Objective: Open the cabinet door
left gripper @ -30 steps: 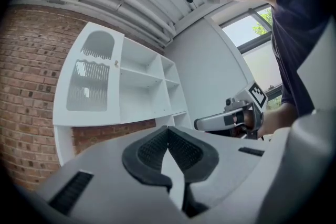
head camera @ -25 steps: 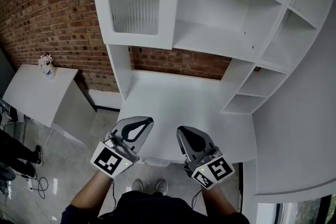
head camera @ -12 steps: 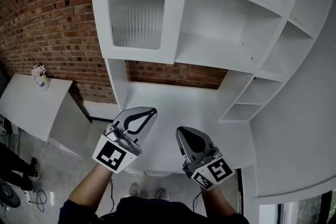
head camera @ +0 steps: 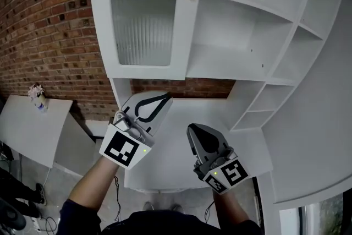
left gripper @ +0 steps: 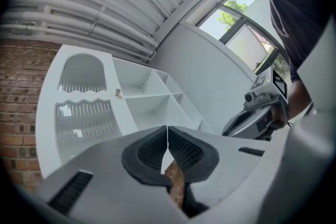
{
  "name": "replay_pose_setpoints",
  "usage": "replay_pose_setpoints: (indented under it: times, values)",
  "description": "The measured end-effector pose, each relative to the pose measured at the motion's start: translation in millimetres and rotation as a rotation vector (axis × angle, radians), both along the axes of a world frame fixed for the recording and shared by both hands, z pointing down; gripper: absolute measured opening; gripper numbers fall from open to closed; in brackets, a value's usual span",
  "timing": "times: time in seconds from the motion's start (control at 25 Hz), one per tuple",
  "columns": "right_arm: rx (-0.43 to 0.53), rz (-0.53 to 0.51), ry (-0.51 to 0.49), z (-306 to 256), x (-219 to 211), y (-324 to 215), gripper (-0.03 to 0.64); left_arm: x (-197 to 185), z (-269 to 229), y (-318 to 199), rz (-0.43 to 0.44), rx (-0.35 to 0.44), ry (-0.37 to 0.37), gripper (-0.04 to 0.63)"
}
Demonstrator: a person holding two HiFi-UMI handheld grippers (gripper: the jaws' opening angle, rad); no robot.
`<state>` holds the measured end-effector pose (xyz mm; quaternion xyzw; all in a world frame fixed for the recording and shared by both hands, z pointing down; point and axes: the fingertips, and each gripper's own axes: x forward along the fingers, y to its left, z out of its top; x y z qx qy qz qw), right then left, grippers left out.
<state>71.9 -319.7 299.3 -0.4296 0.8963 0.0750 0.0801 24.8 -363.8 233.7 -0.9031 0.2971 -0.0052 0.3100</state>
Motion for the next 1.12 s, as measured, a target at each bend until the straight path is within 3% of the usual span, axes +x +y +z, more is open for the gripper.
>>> replay_pose_setpoints:
  times: [0.48,0.64,1.12]
  values:
    - [0.129,0.063,0.032,-61,18,-41,0.023,17,-77,-51,-0.008,0.177,-0.031,0.024]
    - [0.175,0.063,0.043,-82,24,-48,0.023,23,-109,-65,-0.051,0.253,-0.048,0.079]
    - [0.238,0.044,0.048,-108,29,-60,0.023,41,-171,-118,-0.234,0.435,-0.182,0.146]
